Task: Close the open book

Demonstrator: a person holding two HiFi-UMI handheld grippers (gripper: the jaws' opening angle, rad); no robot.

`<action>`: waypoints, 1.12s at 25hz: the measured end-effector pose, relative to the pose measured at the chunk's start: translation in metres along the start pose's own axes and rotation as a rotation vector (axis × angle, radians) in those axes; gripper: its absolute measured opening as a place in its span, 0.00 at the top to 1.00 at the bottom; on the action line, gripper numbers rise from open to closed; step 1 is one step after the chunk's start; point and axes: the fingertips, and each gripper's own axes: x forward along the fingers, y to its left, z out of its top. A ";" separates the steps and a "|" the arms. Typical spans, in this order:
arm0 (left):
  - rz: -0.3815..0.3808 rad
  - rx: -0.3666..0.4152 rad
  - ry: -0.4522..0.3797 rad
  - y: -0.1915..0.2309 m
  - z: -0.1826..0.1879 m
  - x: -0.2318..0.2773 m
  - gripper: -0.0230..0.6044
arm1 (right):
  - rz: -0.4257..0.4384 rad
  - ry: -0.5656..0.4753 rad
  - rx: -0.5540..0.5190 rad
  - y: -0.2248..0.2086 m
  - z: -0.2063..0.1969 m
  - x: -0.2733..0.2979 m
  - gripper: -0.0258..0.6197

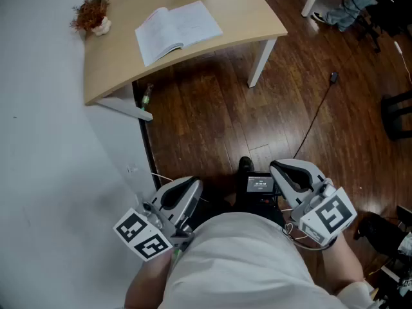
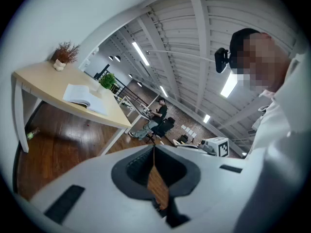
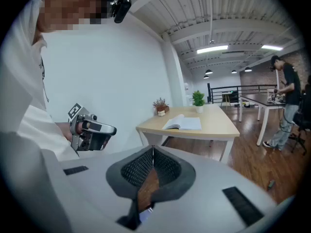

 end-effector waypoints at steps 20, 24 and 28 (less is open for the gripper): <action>0.162 -0.043 -0.069 0.015 0.069 0.124 0.97 | 0.141 0.031 -0.031 -0.149 0.044 0.027 0.96; 0.182 -0.046 -0.072 0.027 0.077 0.126 0.97 | 0.156 0.036 -0.034 -0.152 0.045 0.038 0.96; 0.174 -0.043 -0.077 0.041 0.088 0.128 0.97 | 0.151 0.038 -0.054 -0.152 0.052 0.051 0.96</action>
